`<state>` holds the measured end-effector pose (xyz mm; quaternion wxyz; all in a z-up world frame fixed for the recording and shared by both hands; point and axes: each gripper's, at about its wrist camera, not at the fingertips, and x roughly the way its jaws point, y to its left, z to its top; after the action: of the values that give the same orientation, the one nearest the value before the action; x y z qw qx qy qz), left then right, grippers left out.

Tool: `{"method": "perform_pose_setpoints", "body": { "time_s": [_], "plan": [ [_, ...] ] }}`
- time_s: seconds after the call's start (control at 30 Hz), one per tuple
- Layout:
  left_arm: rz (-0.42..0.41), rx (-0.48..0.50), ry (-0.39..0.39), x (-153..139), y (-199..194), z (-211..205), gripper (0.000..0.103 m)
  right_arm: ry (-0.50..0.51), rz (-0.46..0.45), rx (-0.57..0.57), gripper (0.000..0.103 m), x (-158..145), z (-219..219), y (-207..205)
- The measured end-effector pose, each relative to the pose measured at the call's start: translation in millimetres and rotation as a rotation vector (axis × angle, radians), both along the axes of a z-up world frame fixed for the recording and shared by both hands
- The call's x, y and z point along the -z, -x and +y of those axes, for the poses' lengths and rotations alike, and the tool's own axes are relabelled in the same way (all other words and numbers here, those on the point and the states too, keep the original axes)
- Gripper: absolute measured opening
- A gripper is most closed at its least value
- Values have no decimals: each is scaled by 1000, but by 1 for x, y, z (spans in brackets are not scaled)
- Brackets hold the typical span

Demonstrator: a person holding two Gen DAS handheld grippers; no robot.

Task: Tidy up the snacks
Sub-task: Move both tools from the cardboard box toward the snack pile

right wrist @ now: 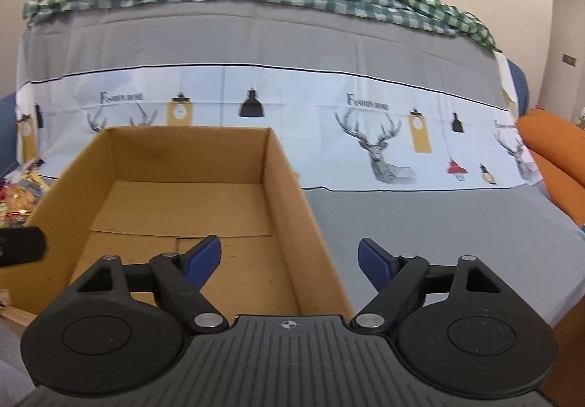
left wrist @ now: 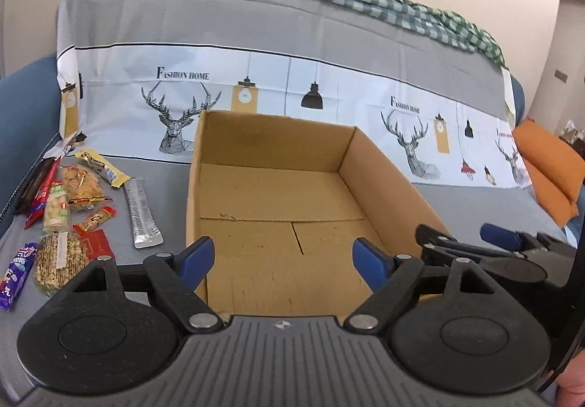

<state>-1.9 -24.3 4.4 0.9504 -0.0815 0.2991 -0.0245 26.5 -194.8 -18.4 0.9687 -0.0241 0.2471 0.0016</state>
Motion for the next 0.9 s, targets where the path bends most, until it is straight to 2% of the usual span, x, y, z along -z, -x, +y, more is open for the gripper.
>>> {"method": "perform_pose_setpoints", "body": {
  "time_s": [0.27,0.37,0.4,0.43,0.6,0.77,0.9],
  "plan": [
    [47,67,40,8,1,4,82,-4,36,-41,83,-1,11,0],
    [58,88,57,10,1,5,74,8,59,-59,81,2,16,-1],
    [62,97,62,10,2,5,68,8,63,-64,81,3,17,-1],
    [63,101,64,10,2,6,61,11,67,-69,79,3,18,-1],
    [62,120,77,9,3,7,50,9,71,-85,71,4,21,1],
    [49,144,87,7,7,7,47,3,75,-106,57,5,24,1],
    [34,184,92,4,16,12,47,-26,55,-125,52,-2,29,2]
  ]
}}
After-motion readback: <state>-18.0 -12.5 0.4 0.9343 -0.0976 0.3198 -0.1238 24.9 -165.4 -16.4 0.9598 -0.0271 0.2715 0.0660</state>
